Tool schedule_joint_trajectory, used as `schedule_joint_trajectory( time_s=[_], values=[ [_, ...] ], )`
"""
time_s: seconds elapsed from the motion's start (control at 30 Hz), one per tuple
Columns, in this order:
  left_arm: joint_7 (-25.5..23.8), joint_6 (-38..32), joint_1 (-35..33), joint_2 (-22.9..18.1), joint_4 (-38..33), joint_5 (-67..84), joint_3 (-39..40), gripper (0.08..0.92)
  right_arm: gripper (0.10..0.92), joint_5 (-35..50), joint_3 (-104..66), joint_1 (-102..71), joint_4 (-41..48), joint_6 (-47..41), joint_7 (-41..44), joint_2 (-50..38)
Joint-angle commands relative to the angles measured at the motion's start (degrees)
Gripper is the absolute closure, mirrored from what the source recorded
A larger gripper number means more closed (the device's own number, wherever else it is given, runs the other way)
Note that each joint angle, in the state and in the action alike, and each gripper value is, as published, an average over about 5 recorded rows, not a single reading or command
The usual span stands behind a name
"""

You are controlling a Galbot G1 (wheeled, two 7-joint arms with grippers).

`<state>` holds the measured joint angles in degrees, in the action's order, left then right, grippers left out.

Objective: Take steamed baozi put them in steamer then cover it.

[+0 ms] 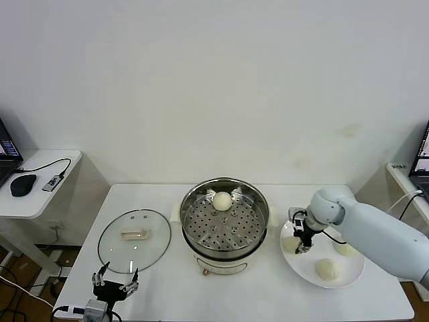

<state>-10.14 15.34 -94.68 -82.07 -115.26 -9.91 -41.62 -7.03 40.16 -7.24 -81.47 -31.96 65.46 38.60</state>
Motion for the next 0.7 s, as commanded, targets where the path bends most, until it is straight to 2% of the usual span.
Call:
schedule_joint_trajectory(
  time_s=[0.03, 0.2, 0.37, 0.7],
  values=[
    [0.0, 0.0, 0.2, 0.0, 0.0, -0.1, 0.1, 0.177, 0.497, 7.5, 5.1, 11.4, -5.1, -1.3, 2.8, -6.6],
    [-0.1, 0.2, 1.0, 0.1, -0.2, -0.2, 0.4, 0.177, 0.498, 17.1, 19.3, 32.8, -9.1, -2.3, 7.2, -8.1],
    [-0.1, 0.5, 1.6, 0.2, -0.8, -0.1, 0.4, 0.177, 0.499, 24.8, 28.6, 48.4, -8.4, -3.5, 9.9, -2.4],
    [-0.2, 0.6, 1.2, 0.2, -3.0, 0.4, -0.2, 0.177, 0.499, 31.8, 29.9, 50.6, -0.1, -6.4, 10.3, 17.9]
  ],
)
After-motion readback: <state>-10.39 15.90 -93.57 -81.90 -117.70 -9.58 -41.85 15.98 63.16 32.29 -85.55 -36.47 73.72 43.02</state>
